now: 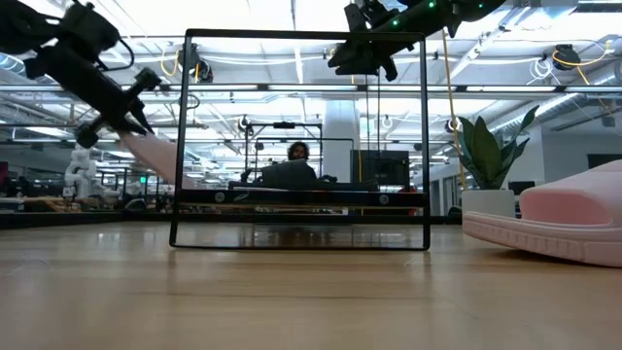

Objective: Pick and place slides into the shelf
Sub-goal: Put the top pink slipper on the shelf

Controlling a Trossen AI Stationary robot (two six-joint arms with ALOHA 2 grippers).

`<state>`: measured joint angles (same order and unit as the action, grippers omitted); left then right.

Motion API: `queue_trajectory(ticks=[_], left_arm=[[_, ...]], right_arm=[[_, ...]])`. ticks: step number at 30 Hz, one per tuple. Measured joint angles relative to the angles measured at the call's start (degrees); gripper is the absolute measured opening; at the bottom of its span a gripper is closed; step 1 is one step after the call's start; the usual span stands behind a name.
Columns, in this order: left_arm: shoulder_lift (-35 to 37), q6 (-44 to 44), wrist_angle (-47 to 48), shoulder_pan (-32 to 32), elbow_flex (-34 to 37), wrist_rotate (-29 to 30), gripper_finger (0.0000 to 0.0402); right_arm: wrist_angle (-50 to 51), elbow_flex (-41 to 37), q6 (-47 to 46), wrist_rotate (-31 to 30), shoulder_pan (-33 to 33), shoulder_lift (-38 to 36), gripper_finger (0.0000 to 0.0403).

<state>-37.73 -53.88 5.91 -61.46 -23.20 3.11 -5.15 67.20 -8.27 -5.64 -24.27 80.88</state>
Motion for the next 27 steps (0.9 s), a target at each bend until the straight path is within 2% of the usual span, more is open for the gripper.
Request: queue_trajectory(ticks=[11,15,27], left_arm=[[6.6,-2.4,4.2,3.5,0.0,-0.5,0.0000],[8.0,-2.5,4.7,5.8,-2.1,-1.0,0.0000],[8.6,1.3,4.6,14.8,-17.6,-1.0,0.0000]], right_arm=[[-0.2,0.0,0.0,0.0,0.0,0.0,0.0135],[-0.2,0.0,0.0,0.0,0.0,0.0,0.0135],[-0.9,0.0,1.3,-0.5,-0.4,-0.7,0.0134]])
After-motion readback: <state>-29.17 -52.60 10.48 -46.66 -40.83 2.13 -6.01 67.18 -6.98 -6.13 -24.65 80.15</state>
